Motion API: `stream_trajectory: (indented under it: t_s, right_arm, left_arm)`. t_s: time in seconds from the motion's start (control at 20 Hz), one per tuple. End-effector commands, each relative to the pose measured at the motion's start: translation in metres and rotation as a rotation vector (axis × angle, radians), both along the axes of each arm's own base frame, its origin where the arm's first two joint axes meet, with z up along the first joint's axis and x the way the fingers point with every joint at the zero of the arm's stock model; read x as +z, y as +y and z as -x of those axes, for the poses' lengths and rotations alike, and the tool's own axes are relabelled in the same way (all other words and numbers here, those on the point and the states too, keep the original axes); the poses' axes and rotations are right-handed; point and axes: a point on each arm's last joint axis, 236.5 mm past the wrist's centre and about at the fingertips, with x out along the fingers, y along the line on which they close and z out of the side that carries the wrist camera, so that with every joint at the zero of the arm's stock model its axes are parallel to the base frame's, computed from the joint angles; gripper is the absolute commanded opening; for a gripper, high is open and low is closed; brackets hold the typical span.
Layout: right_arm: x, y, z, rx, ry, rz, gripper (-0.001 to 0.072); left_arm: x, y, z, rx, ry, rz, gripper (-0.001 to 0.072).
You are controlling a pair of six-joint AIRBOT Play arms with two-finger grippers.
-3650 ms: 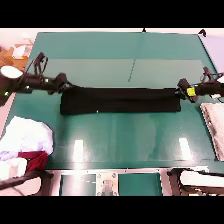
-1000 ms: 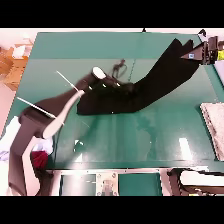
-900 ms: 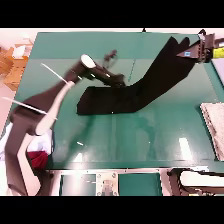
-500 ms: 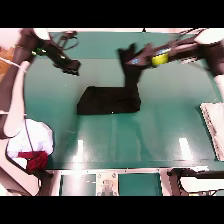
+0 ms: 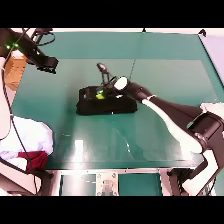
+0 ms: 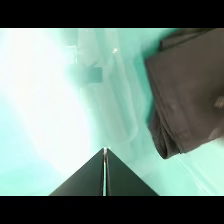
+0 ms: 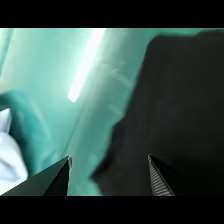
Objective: Fold the shirts.
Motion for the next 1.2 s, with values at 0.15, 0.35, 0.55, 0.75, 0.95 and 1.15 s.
stream_trajectory:
  t_s: [0.15,0.35,0.55,0.75,0.95,1.15]
  right_arm:
    - [0.039,-0.210,-0.054,-0.184,0.144,0.028,0.0546]
    - [-0.015,-0.309,-0.028,-0.349,0.381,0.030,0.0546]
    - [-0.067,-0.273,0.007,-0.279,0.516,0.011,0.0546]
    - [-0.069,-0.197,-0.003,-0.218,0.487,-0.111,0.0546]
    - [-0.051,-0.149,-0.010,-0.124,0.417,-0.133,0.0020]
    - [0.033,-0.165,-0.046,-0.096,0.249,-0.195,0.0017]
  left_arm:
    - [0.000,0.006,0.003,0.000,0.008,-0.012,0.0028]
    - [-0.002,0.005,0.003,0.001,0.014,-0.010,0.0028]
    - [-0.016,0.004,0.008,0.000,0.050,-0.006,0.0028]
    - [-0.016,0.004,0.008,0.000,0.051,-0.005,0.0028]
    - [-0.016,0.004,0.009,0.000,0.055,-0.005,0.0028]
    - [-0.016,0.004,0.012,-0.003,0.068,-0.006,0.0028]
